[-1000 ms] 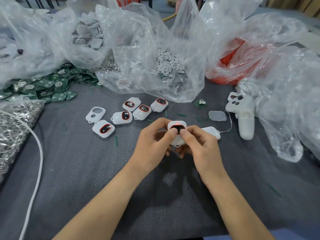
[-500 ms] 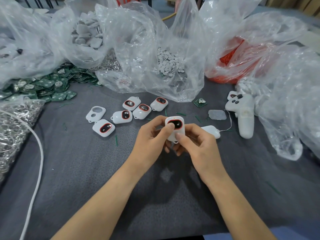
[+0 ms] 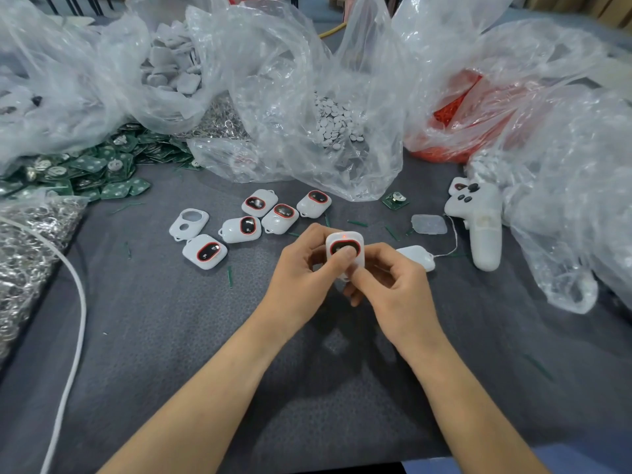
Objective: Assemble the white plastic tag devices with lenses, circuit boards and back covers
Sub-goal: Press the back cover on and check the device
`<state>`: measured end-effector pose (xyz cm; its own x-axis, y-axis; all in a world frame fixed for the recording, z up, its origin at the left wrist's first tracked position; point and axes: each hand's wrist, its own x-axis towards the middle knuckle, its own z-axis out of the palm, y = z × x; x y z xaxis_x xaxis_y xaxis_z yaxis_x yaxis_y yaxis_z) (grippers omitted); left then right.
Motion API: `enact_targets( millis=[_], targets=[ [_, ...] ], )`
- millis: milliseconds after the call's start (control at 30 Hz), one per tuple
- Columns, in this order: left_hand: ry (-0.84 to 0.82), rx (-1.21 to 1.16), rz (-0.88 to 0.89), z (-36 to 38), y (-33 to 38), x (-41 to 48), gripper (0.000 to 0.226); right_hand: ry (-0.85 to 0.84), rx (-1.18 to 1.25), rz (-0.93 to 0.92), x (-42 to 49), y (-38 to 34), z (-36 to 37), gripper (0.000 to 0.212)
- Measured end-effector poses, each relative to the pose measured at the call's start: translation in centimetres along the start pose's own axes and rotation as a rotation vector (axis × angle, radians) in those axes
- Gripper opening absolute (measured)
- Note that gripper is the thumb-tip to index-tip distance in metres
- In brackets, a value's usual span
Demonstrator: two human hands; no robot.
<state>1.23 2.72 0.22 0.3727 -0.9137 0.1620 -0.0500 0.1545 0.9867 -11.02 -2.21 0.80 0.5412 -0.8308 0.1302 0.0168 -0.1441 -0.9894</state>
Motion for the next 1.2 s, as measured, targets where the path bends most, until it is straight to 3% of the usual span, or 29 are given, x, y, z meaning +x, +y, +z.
enact_targets(
  millis=[467,1200],
  targets=[
    [-0.051,-0.052,-0.073,-0.06,0.47,-0.23,0.025,0.012,0.073,0.061,-0.12,0.14,0.12,0.011],
    [-0.063,-0.125,-0.057,0.16,0.54,-0.34,0.02,-0.006,0.071,0.063,-0.16,0.01,-0.05,0.007]
  ],
)
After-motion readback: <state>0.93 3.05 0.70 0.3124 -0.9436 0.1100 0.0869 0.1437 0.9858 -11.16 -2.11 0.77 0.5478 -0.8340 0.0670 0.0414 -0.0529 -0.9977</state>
